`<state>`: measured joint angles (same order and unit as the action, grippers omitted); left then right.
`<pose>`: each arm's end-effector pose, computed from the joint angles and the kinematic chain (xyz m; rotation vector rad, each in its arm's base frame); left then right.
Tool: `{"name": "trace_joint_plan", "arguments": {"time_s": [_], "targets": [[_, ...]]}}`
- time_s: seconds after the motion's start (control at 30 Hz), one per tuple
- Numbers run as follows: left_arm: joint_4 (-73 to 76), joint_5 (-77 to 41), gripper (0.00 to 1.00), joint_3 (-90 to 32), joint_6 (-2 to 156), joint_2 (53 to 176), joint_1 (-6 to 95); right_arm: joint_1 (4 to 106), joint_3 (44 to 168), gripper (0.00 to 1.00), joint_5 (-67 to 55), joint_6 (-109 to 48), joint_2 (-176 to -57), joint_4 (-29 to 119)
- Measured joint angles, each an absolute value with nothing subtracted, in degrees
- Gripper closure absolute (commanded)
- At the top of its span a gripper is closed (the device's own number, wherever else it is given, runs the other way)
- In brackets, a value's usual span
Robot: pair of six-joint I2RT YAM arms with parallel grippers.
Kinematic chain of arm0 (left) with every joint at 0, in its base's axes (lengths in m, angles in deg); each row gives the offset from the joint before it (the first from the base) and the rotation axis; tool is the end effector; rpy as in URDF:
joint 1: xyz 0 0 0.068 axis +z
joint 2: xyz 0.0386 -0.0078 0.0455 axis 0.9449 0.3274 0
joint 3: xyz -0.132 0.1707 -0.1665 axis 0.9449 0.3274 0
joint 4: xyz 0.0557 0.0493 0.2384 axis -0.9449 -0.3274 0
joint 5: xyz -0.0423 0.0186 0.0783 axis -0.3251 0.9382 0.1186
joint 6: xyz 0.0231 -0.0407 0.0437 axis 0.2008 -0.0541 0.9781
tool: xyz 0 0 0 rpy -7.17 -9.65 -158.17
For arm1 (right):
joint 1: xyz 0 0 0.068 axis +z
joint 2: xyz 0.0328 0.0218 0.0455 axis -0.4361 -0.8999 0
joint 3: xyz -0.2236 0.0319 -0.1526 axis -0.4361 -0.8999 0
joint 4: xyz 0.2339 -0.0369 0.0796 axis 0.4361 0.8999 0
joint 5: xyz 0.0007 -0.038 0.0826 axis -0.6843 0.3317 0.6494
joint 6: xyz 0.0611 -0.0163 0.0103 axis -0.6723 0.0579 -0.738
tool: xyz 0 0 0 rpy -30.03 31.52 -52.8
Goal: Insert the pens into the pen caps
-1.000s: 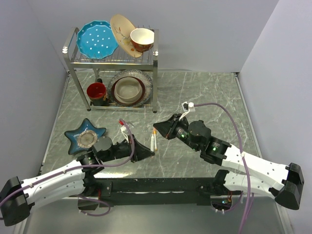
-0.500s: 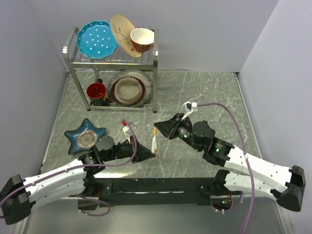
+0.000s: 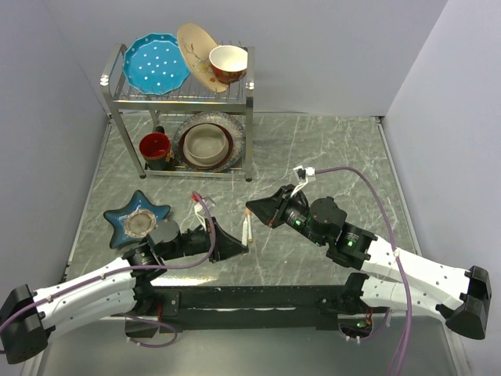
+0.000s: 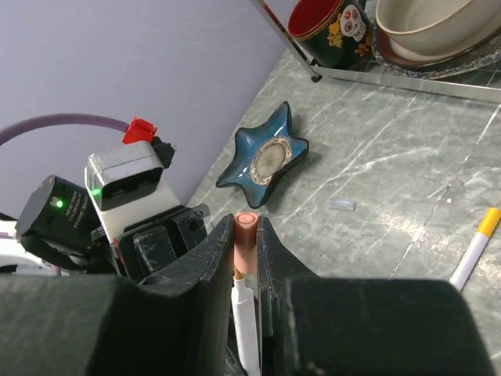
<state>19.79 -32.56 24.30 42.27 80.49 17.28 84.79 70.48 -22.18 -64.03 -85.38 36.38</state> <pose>0.0910 -0.1558 0.2504 0.4753 1.8136 -1.6017 0.1160 0.1788 0.3305 -0.1578 1.7382 1.2074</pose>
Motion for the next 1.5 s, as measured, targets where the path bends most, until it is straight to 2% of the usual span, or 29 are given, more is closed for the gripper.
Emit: {"name": "trace_joint_plan", "arguments": {"time_s": [0.73,1.27,1.5], "targets": [[13.7,-31.9,0.99,23.7,44.5,78.6,17.0,90.6,66.4,1.0,-26.0,-63.5,-83.7,36.6],[4.4,-31.5,0.99,16.8,50.3,84.7,16.1,96.7,64.6,1.0,-37.7,-66.0,-81.6,38.1],[0.3,-31.5,0.99,14.6,51.4,88.1,15.9,100.3,67.0,1.0,-44.8,-68.4,-84.7,43.5]]}}
